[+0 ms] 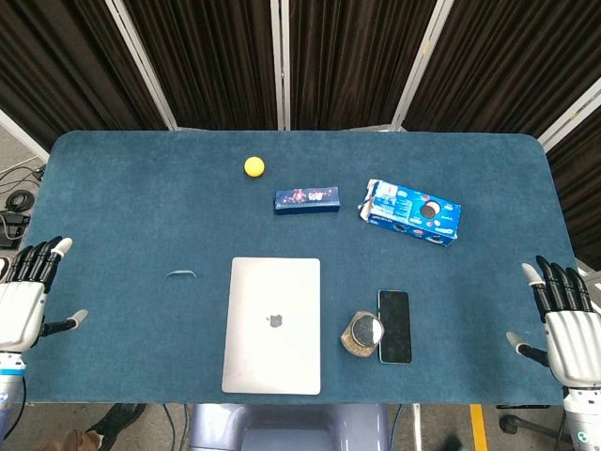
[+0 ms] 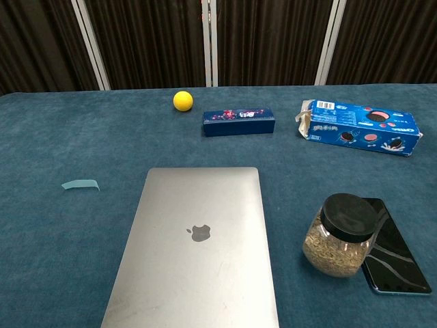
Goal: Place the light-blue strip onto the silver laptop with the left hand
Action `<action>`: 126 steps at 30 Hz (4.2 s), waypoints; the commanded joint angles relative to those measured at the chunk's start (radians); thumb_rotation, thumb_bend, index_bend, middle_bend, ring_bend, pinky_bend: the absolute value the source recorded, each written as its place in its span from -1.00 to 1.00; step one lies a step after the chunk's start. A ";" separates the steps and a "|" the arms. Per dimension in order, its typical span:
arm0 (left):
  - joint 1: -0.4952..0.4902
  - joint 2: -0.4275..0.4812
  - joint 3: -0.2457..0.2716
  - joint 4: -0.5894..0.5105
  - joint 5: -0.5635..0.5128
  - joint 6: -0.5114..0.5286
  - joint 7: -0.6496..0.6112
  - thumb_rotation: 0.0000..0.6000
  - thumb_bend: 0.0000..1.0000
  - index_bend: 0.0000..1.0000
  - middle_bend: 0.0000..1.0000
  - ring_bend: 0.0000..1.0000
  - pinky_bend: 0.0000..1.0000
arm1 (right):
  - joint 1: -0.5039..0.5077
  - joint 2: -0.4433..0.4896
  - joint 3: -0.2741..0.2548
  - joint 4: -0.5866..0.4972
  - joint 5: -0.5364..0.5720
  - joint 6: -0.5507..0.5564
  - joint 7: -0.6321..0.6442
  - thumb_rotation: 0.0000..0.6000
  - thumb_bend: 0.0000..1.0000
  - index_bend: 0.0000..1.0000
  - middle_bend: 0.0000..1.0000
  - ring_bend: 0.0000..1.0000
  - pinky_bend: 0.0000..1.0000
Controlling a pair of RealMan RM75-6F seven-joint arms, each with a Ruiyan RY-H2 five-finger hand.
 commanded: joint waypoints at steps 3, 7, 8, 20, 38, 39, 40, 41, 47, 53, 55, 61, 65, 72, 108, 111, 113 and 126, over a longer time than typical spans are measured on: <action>0.000 -0.002 0.000 0.004 0.000 -0.001 -0.005 1.00 -1.00 -1.00 -1.00 -1.00 -1.00 | 0.002 0.001 0.000 0.003 0.000 -0.003 0.006 1.00 -1.00 -0.89 -1.00 -1.00 -1.00; -0.006 -0.009 -0.003 0.014 -0.003 -0.010 -0.013 1.00 -1.00 -1.00 -1.00 -1.00 -1.00 | 0.002 0.002 0.002 0.001 0.002 -0.002 0.009 1.00 -1.00 -0.89 -1.00 -1.00 -1.00; -0.010 -0.013 -0.005 0.018 -0.007 -0.017 -0.013 1.00 -1.00 -1.00 -1.00 -1.00 -1.00 | 0.002 0.003 0.003 0.001 0.005 -0.002 0.010 1.00 -1.00 -0.89 -1.00 -1.00 -1.00; -0.193 -0.191 -0.076 0.192 -0.126 -0.273 0.047 1.00 -0.94 -0.52 -1.00 -1.00 -1.00 | 0.016 0.002 0.029 0.030 0.082 -0.042 0.021 1.00 -1.00 -0.89 -1.00 -1.00 -1.00; -0.348 -0.443 -0.103 0.465 -0.293 -0.484 0.118 1.00 -0.48 -0.14 -1.00 -1.00 -1.00 | 0.031 -0.021 0.042 0.074 0.133 -0.075 0.017 1.00 -1.00 -0.85 -1.00 -1.00 -1.00; -0.353 -0.452 -0.103 0.478 -0.297 -0.492 0.115 1.00 -0.46 -0.14 -1.00 -1.00 -1.00 | 0.031 -0.022 0.042 0.076 0.135 -0.077 0.018 1.00 -1.00 -0.85 -1.00 -1.00 -1.00; -0.357 -0.458 -0.103 0.486 -0.300 -0.498 0.113 1.00 -0.44 -0.14 -1.00 -1.00 -1.00 | 0.032 -0.023 0.042 0.077 0.136 -0.078 0.017 1.00 -1.00 -0.85 -1.00 -1.00 -1.00; -0.360 -0.463 -0.104 0.495 -0.303 -0.504 0.112 1.00 -0.42 -0.14 -1.00 -1.00 -1.00 | 0.033 -0.024 0.042 0.078 0.136 -0.079 0.017 1.00 -1.00 -0.85 -1.00 -1.00 -1.00; -0.380 -0.497 -0.109 0.553 -0.310 -0.517 0.099 1.00 -0.36 -0.07 -1.00 -1.00 -1.00 | 0.034 -0.026 0.042 0.083 0.143 -0.085 0.015 1.00 -1.00 -0.85 -1.00 -1.00 -1.00; -0.392 -0.515 -0.107 0.583 -0.317 -0.531 0.092 1.00 -0.30 -0.06 -1.00 -1.00 -1.00 | 0.037 -0.027 0.042 0.087 0.147 -0.090 0.017 1.00 -1.00 -0.85 -1.00 -1.00 -1.00; -0.396 -0.520 -0.106 0.589 -0.318 -0.534 0.093 1.00 -0.28 -0.04 -1.00 -1.00 -1.00 | 0.037 -0.027 0.042 0.087 0.146 -0.090 0.019 1.00 -1.00 -0.85 -1.00 -1.00 -1.00; -0.405 -0.536 -0.102 0.607 -0.328 -0.540 0.101 1.00 -0.12 0.06 -1.00 -1.00 -1.00 | 0.037 -0.025 0.043 0.089 0.149 -0.089 0.026 1.00 -1.00 -0.85 -1.00 -1.00 -1.00; -0.409 -0.543 -0.102 0.613 -0.334 -0.540 0.108 1.00 -0.10 0.11 -1.00 -1.00 -1.00 | 0.038 -0.025 0.043 0.090 0.154 -0.093 0.029 1.00 -1.00 -0.85 -1.00 -1.00 -1.00; -0.412 -0.544 -0.102 0.611 -0.346 -0.538 0.121 1.00 -0.10 0.18 -1.00 -1.00 -1.00 | 0.039 -0.025 0.043 0.093 0.157 -0.096 0.034 1.00 -1.00 -0.85 -1.00 -1.00 -1.00; -0.672 -0.469 -0.022 0.433 0.069 -0.615 0.252 1.00 -0.10 0.30 -1.00 -1.00 -1.00 | 0.035 -0.017 0.055 0.095 0.182 -0.090 0.046 1.00 -1.00 -0.85 -1.00 -1.00 -1.00; -0.699 -0.493 -0.004 0.447 0.101 -0.628 0.285 1.00 -0.09 0.30 -1.00 -1.00 -1.00 | 0.036 -0.017 0.057 0.098 0.188 -0.093 0.048 1.00 -1.00 -0.85 -1.00 -1.00 -1.00; -0.711 -0.509 0.003 0.462 0.112 -0.631 0.286 1.00 -0.09 0.30 -1.00 -1.00 -1.00 | 0.037 -0.017 0.058 0.100 0.191 -0.095 0.050 1.00 -1.00 -0.85 -1.00 -1.00 -1.00; -0.749 -0.558 0.004 0.478 0.097 -0.648 0.329 1.00 -0.61 -0.89 -1.00 -1.00 -1.00 | 0.040 -0.018 0.060 0.105 0.196 -0.101 0.052 1.00 -1.00 -0.85 -1.00 -1.00 -1.00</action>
